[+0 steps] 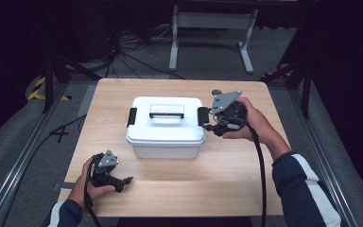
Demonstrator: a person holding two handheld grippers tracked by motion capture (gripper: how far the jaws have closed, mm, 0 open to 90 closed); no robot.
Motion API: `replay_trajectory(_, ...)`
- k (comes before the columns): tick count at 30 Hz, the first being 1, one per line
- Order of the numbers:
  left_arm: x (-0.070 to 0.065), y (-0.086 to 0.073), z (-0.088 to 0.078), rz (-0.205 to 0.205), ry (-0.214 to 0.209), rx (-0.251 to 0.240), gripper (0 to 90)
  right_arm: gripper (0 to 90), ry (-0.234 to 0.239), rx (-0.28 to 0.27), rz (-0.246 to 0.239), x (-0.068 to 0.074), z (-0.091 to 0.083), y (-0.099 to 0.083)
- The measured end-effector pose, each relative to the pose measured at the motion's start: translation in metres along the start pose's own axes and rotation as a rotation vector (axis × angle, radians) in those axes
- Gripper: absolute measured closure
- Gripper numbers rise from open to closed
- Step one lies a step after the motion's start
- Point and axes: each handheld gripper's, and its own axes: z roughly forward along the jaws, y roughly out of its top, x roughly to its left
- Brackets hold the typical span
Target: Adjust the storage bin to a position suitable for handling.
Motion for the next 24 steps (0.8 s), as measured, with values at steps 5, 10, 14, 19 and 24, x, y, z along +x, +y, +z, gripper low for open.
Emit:
replay_trajectory(5, 0.000, 0.000, 0.000, 0.000, 0.000, 0.000, 0.6, 44.0, 0.006, 0.006, -0.013, 0.000, 0.006, 0.010)
replay_trajectory(10, 0.000, 0.000, 0.000, 0.000, 0.000, 0.000, 0.6, 44.5, 0.018, 0.011, -0.018, -0.001, 0.012, 0.018)
replay_trajectory(14, 0.000, 0.000, 0.000, 0.000, 0.000, 0.000, 0.6, 46.2, 0.038, 0.007, -0.031, -0.003, 0.015, 0.023)
replay_trajectory(19, 0.000, 0.000, 0.000, 0.000, 0.000, 0.000, 0.6, 50.1, 0.050, 0.011, -0.045, -0.004, 0.020, 0.033)
replay_trajectory(24, 0.000, 0.000, 0.000, 0.000, 0.000, 0.000, 0.6, 52.9, 0.054, 0.017, -0.054, -0.005, 0.025, 0.041)
